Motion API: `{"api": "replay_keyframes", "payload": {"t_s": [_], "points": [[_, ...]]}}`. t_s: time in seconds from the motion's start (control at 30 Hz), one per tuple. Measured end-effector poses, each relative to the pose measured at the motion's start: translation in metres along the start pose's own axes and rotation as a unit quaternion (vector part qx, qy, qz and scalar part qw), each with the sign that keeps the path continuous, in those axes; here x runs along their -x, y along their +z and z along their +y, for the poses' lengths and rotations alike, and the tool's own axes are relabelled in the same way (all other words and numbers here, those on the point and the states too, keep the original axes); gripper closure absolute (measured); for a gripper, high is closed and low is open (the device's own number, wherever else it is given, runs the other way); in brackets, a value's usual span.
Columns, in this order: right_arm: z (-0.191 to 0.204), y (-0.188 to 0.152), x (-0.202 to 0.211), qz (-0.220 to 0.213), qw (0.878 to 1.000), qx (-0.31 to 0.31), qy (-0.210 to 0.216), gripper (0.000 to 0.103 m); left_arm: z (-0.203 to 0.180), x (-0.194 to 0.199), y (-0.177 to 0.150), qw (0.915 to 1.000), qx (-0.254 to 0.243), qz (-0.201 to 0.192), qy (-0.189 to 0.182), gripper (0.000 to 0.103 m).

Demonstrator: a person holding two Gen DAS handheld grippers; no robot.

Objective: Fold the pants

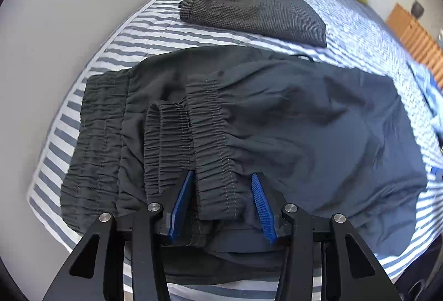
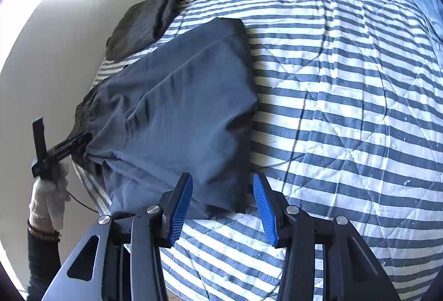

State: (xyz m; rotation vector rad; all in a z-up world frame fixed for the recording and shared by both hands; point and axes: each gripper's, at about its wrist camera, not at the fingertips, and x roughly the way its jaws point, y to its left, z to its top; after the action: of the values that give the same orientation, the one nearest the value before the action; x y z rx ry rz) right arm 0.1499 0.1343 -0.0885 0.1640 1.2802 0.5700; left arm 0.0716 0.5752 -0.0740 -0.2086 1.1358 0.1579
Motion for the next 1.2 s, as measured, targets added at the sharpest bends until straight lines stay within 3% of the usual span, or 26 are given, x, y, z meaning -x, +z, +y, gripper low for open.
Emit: {"api": "replay_keyframes", "payload": {"t_s": [0.07,0.23,0.43,0.6,0.7,0.83,1.0,1.1,1.2], "points": [[0.003,-0.006,0.002,-0.008,1.0,0.024,-0.01,0.061,-0.001,-0.003,0.0,1.0,0.001,0.005,0.006,0.074],[0.008,-0.017,-0.006,-0.002,0.999,0.044,-0.022,0.061,-0.004,0.025,-0.001,0.9995,-0.003,-0.031,0.007,0.075],[-0.001,-0.018,-0.009,0.002,0.999,0.048,-0.024,0.061,0.018,0.054,-0.007,0.9973,0.001,-0.053,0.051,0.075],[-0.005,-0.022,-0.015,0.014,0.998,0.057,-0.03,0.061,0.036,0.029,-0.012,0.9979,0.024,0.005,0.059,0.069],[-0.005,-0.025,-0.014,0.01,0.997,0.073,-0.031,0.061,0.026,0.043,-0.004,0.9962,0.018,-0.02,0.083,0.06],[-0.006,-0.027,-0.014,0.005,0.996,0.084,-0.018,0.061,-0.005,0.071,0.016,0.9946,-0.008,-0.059,0.085,0.05],[0.0,-0.036,-0.013,-0.013,0.993,0.121,-0.002,0.061,-0.072,0.089,0.038,0.9948,-0.056,-0.082,0.023,0.041],[0.008,-0.038,-0.02,-0.012,0.99,0.141,0.001,0.061,-0.128,0.076,0.05,0.9925,-0.098,-0.058,-0.045,0.04],[0.017,-0.041,-0.024,-0.022,0.987,0.162,-0.009,0.061,-0.193,0.052,0.07,0.9849,-0.152,-0.04,-0.071,0.04]]}}
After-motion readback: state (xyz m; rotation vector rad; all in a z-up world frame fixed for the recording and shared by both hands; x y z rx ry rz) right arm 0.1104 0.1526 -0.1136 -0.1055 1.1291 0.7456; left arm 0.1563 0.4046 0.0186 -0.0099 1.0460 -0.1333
